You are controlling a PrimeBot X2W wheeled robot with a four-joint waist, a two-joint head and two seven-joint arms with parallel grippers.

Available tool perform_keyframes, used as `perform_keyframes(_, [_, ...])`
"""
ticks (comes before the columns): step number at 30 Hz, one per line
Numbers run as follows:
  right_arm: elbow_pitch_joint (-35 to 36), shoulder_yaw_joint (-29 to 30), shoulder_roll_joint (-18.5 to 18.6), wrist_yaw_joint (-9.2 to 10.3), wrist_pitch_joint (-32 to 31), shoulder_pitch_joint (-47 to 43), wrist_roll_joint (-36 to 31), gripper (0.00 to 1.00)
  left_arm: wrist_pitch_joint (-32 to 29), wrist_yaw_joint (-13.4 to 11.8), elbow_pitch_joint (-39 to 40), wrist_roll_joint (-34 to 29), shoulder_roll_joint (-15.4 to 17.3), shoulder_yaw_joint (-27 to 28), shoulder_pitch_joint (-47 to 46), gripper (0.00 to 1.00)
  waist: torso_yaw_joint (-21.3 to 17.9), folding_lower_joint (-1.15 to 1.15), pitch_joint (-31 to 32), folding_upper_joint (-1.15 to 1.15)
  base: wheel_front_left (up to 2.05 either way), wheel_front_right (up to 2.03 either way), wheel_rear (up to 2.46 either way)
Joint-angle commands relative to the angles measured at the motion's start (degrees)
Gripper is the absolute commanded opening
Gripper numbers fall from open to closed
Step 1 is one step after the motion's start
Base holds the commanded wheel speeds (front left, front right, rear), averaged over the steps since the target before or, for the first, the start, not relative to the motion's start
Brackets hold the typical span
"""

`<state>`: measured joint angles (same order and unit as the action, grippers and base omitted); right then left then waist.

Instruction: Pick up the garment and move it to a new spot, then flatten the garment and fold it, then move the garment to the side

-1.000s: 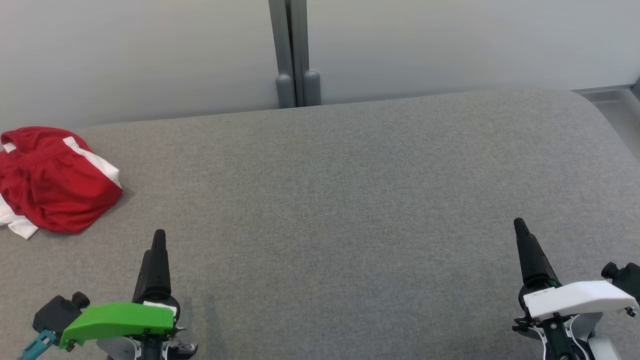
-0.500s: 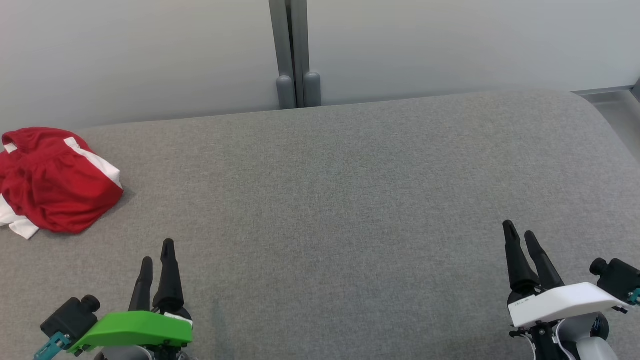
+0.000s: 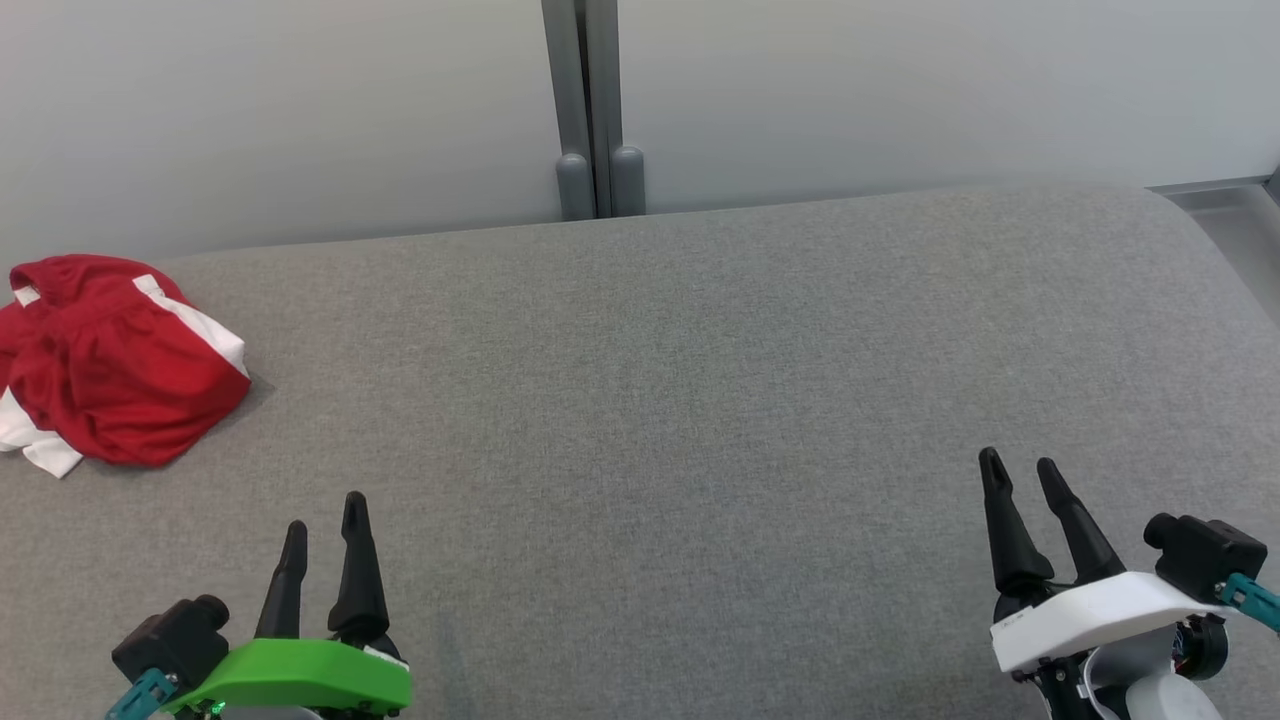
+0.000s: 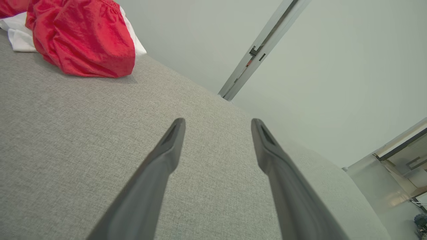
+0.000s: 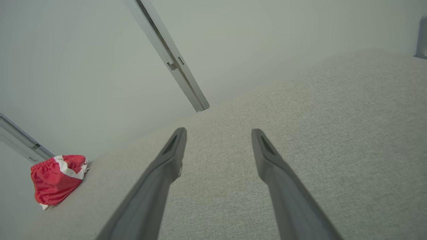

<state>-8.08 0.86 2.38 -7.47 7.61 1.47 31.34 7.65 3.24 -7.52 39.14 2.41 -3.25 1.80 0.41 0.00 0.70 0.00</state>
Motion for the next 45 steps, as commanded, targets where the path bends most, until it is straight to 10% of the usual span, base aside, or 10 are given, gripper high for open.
perform_keyframes(1, [0.43,-0.21,0.38,-0.02,0.55,-0.39,-2.13,1.0,0.49,-0.25,0.42,-1.6,0.41,-0.2,0.36,1.0,0.0,0.0,0.04,0.0,0.0,0.0,0.0])
perform_keyframes(45, [-0.12,-1.97,0.59,-0.03,6.21,-1.42,-26.27,1.0,6.15,-0.38,-3.4,-20.11,0.59,-3.15,2.36,1.0,0.46,0.0,-0.26,0.0,0.0,0.0,0.0])
